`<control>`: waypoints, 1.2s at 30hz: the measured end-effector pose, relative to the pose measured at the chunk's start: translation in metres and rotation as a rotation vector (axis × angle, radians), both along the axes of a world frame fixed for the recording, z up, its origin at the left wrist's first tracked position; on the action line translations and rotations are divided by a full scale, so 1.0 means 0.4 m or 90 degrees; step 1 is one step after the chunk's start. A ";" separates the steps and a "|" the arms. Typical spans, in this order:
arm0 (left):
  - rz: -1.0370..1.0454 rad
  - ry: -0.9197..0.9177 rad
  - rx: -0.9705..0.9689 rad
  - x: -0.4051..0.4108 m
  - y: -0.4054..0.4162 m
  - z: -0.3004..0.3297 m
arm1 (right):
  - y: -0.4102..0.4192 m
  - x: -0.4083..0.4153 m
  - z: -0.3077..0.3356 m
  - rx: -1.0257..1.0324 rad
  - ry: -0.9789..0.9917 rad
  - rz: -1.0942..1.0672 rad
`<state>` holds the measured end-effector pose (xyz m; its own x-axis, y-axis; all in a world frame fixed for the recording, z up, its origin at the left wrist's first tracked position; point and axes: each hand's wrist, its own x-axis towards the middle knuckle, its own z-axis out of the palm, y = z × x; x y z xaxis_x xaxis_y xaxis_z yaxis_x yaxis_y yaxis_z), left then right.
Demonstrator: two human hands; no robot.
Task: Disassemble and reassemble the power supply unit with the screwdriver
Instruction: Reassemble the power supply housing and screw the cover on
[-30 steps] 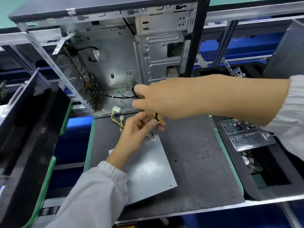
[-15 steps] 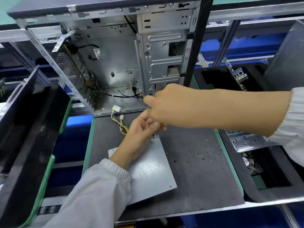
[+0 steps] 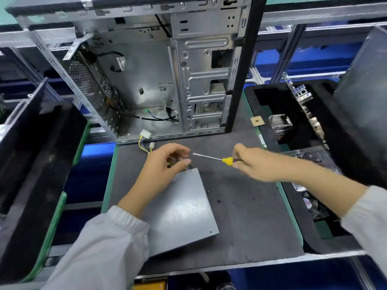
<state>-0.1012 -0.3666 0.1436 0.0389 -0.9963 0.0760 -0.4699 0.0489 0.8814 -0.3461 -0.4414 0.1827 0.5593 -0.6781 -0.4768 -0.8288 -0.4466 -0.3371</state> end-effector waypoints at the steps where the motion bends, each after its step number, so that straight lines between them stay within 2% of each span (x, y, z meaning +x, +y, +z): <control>1: 0.025 -0.009 -0.005 -0.003 0.012 -0.006 | 0.034 0.007 -0.060 0.072 -0.077 -0.063; 3: 0.053 -0.031 -0.016 -0.007 0.034 -0.013 | 0.088 0.041 -0.158 0.112 -0.210 -0.154; 6: 0.070 -0.040 -0.012 -0.002 0.064 -0.013 | 0.106 0.078 -0.239 0.038 -0.291 -0.218; 12: 0.089 -0.012 0.010 -0.013 0.124 0.002 | 0.097 0.092 -0.280 -0.036 -0.280 -0.209; 17: 0.081 -0.066 -0.039 -0.029 0.183 0.018 | 0.093 0.085 -0.262 -0.080 -0.235 -0.171; 18: 0.058 -0.086 -0.052 -0.033 0.194 0.021 | 0.099 0.073 -0.249 -0.098 -0.264 -0.183; 20: -0.009 -0.127 -0.073 -0.045 0.216 0.019 | 0.133 0.041 -0.210 -0.114 -0.429 -0.214; 21: -0.046 -0.146 -0.082 -0.053 0.225 0.013 | 0.162 0.027 -0.185 -0.120 -0.509 -0.191; 23: -0.117 -0.191 -0.090 -0.069 0.241 -0.004 | 0.236 0.012 -0.151 -0.117 -0.589 -0.073; 26: -0.196 -0.219 -0.072 -0.080 0.253 -0.026 | 0.308 0.002 -0.149 -0.133 -0.557 0.075; 29: -0.205 -0.225 -0.071 -0.080 0.251 -0.033 | 0.307 -0.004 -0.153 -0.243 -0.462 0.185; 32: -0.202 -0.221 -0.072 -0.078 0.249 -0.035 | 0.308 -0.003 -0.152 -0.290 -0.427 0.215; 36: -0.190 -0.223 -0.080 -0.086 0.253 -0.035 | 0.307 0.000 -0.156 -0.288 -0.432 0.212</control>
<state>-0.1358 -0.2655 0.1295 -0.2970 -0.9424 0.1542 -0.6872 0.3230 0.6507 -0.3463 -0.3184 0.1204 0.8266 -0.4735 0.3042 -0.3178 -0.8388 -0.4420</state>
